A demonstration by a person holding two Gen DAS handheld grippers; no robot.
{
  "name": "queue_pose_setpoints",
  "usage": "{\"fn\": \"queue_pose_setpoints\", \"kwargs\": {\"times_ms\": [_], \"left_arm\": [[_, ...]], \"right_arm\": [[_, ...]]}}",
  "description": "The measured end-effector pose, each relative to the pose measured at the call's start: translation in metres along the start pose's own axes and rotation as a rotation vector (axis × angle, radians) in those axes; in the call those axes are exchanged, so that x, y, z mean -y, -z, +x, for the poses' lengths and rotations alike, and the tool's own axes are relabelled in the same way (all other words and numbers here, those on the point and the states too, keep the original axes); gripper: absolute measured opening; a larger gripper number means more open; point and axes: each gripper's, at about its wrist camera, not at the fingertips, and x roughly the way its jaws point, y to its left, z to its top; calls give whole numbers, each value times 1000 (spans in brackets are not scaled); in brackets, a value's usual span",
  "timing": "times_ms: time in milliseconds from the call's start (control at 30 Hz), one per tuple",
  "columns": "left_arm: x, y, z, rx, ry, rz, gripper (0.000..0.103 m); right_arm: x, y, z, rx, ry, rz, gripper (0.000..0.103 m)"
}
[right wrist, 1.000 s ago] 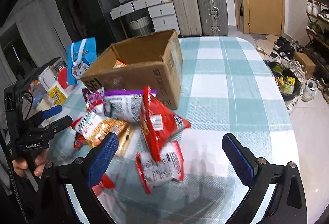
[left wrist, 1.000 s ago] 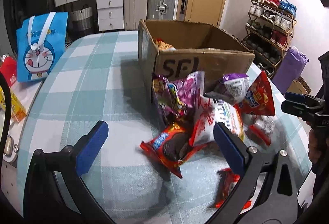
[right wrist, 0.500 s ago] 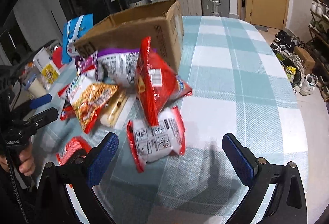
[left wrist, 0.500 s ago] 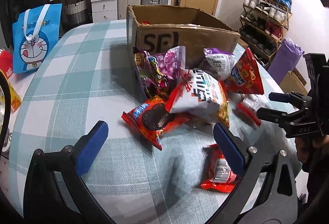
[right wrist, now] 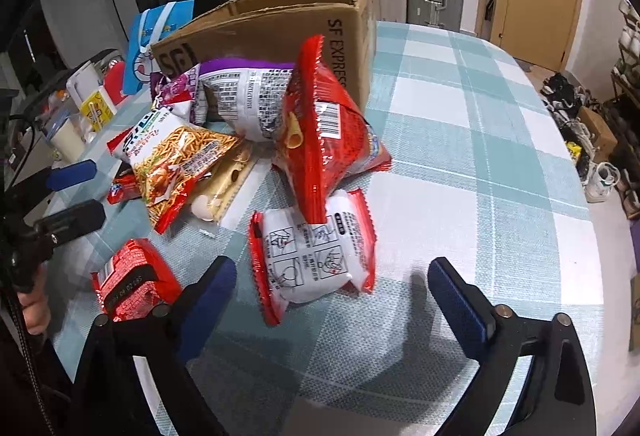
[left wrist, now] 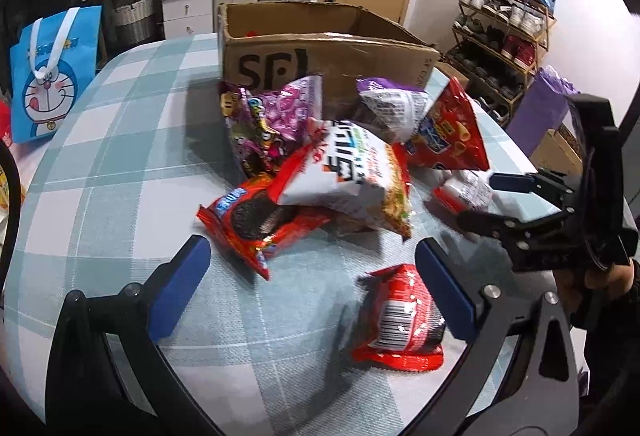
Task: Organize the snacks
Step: 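Grasp the red wafer pack with the left gripper while the right grasps the white-red bag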
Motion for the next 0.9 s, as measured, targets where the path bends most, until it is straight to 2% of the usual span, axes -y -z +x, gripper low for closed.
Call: {"fn": "queue_pose_setpoints", "kwargs": {"times_ms": [67,200,267,400,467,567,800,867,900], "left_arm": [[3,2,0,-7,18,7,102],[8,6,5,-35,48,15,102],[9,8,7,-47,68,14,102],[12,11,11,-69,79,24,102],[16,12,11,-79,97,41,102],[21,15,11,-85,115,78,102],[34,24,20,-132,122,138,101],[35,24,22,-148,133,144,100],[35,25,23,-153,140,145,96]], "right_arm": [[-1,-2,2,-6,-2,-10,82],[-4,-4,4,-3,-2,-31,77],[-8,-4,4,-4,-16,-45,69],[-10,-1,1,5,-23,-50,63],[-10,2,-3,11,-39,-43,56],[-7,7,-8,18,-63,-34,52],[-4,16,-20,22,-76,-11,50],[-6,19,-22,26,-81,-9,50],[-6,20,-24,28,-80,-8,50]]}}
